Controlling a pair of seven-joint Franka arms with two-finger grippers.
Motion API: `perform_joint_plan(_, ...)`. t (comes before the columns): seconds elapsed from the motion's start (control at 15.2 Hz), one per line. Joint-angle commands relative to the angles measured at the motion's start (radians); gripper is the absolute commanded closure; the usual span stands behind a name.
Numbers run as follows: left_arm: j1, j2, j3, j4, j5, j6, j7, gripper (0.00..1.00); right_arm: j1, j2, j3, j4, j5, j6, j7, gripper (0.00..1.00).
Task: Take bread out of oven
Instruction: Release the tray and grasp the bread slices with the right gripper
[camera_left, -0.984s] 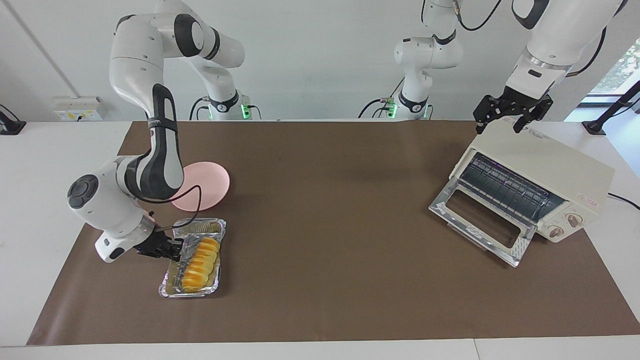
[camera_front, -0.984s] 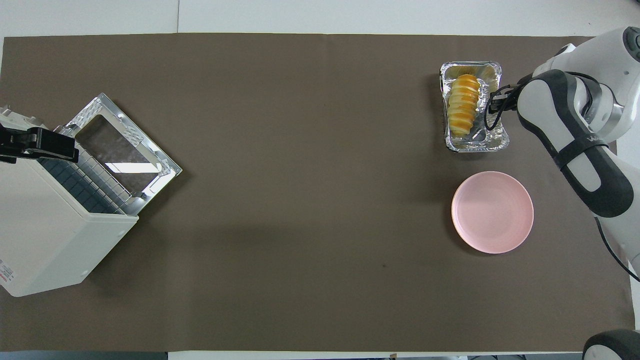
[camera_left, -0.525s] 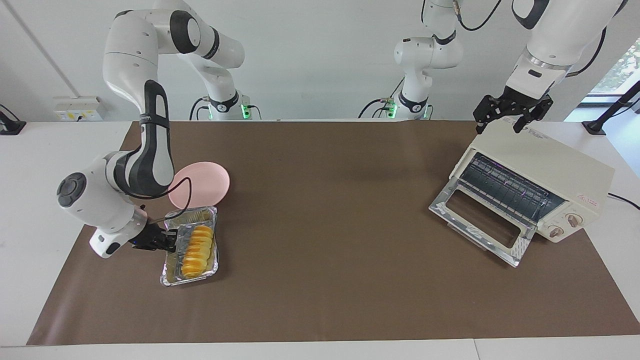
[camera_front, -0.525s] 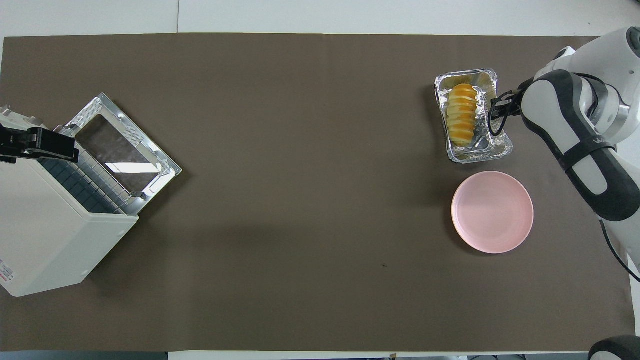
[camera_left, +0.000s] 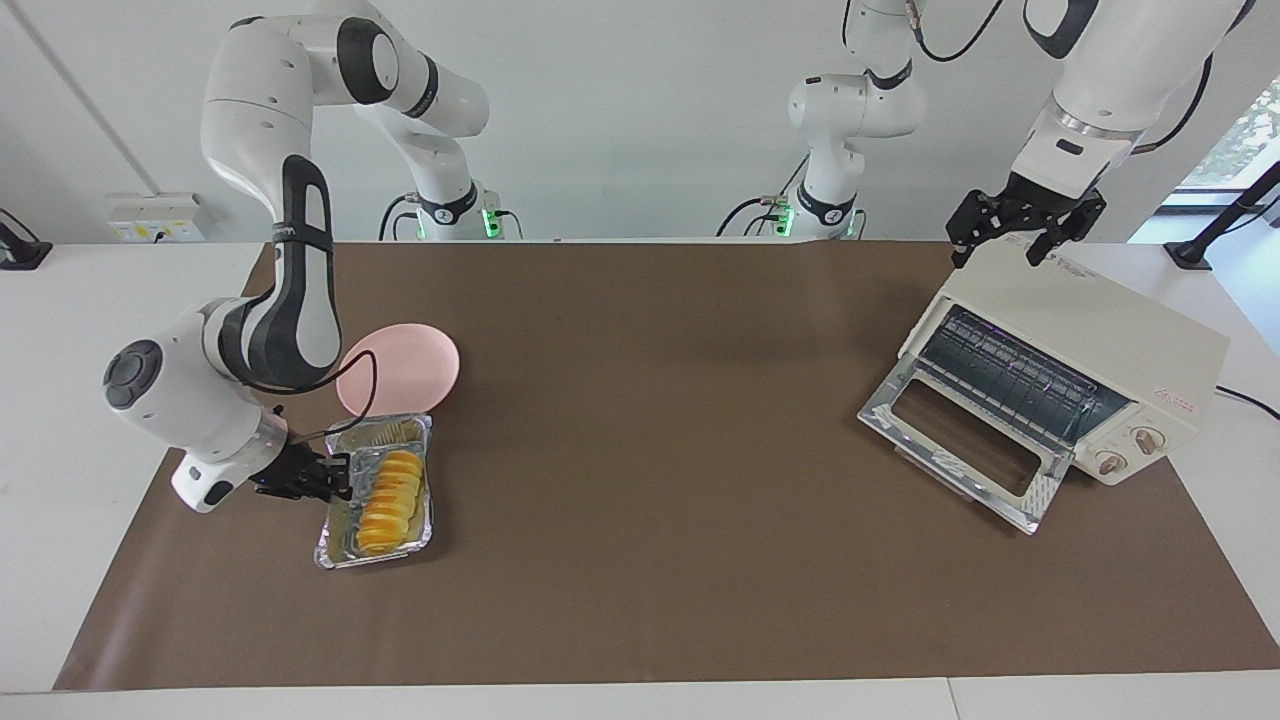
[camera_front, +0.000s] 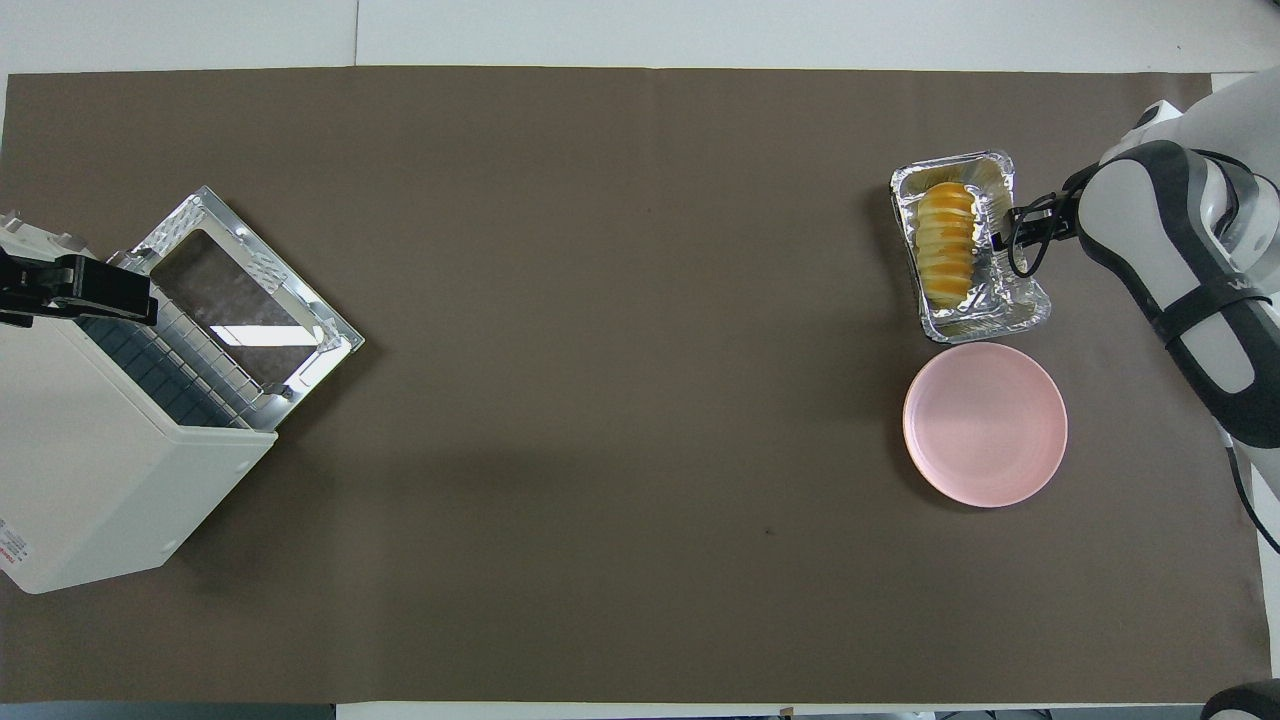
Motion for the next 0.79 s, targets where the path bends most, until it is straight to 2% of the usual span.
perform_joint_plan(0.0, 0.001, -0.034, 0.001, -0.038, -0.010, -0.002, -0.010, 0.00, 0.005, -0.041, 0.004, -0.025, 0.002, 0.000, 0.017, 0.00)
perform_joint_plan(0.26, 0.001, -0.034, 0.001, -0.038, -0.010, -0.002, -0.010, 0.00, 0.047, -0.040, 0.004, 0.029, -0.096, 0.012, 0.091, 0.00)
perform_joint_plan(0.39, 0.001, -0.034, 0.001, -0.038, -0.010, -0.002, -0.010, 0.00, 0.109, -0.035, 0.002, 0.029, -0.168, 0.056, 0.183, 0.01)
perform_joint_plan(0.52, 0.001, -0.034, 0.001, -0.038, -0.010, -0.002, -0.010, 0.00, 0.124, -0.034, 0.004, 0.005, -0.205, 0.099, 0.282, 0.01)
perform_joint_plan(0.72, 0.001, -0.034, 0.002, -0.038, -0.010, -0.002, -0.010, 0.00, 0.130, -0.030, 0.004, -0.049, -0.205, 0.147, 0.288, 0.01)
